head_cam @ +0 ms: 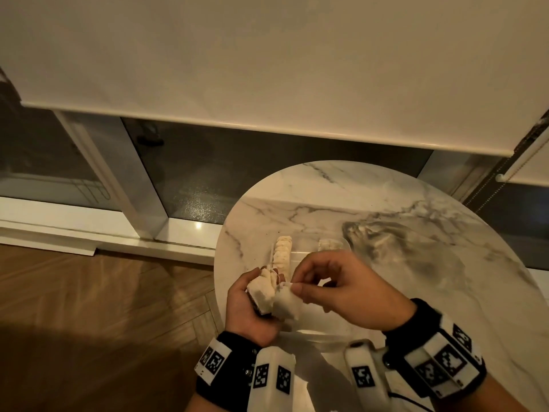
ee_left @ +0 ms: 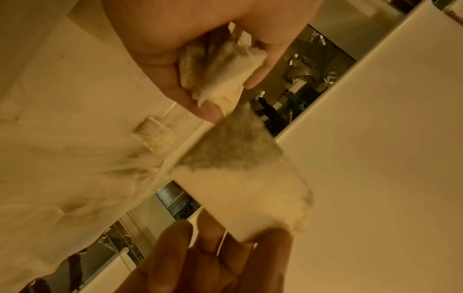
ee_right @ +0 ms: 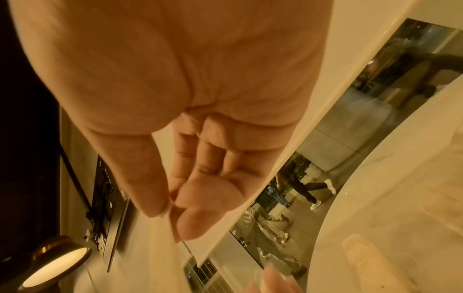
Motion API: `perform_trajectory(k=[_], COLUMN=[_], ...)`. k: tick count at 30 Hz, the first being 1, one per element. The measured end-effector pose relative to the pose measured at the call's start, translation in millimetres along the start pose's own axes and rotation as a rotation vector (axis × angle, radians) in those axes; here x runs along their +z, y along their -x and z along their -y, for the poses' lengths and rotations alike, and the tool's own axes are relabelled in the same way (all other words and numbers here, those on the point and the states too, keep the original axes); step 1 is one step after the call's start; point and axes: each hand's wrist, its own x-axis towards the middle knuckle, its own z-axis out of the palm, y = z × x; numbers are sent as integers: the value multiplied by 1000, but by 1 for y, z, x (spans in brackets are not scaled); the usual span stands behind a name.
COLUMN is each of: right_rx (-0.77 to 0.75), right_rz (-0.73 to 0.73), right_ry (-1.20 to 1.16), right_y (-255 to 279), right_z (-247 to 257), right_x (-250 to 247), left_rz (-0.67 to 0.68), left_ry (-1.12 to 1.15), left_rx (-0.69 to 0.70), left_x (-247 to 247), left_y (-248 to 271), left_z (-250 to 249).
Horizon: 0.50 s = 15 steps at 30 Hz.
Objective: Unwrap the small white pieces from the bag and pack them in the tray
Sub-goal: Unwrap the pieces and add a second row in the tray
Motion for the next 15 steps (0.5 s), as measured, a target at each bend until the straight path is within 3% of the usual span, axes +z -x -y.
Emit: perform_trajectory(k=[8, 15], right_rx=[-10, 108], right_rz=[35, -94], right_ry=[-77, 70], right_y=[-18, -49], right_z=[7, -8], right_x=[-14, -43], left_rz=[26, 4], left_ry=[-29, 15], left_rx=[28, 13], left_x=[0, -14], left_y=[1, -6], left_z=[4, -5])
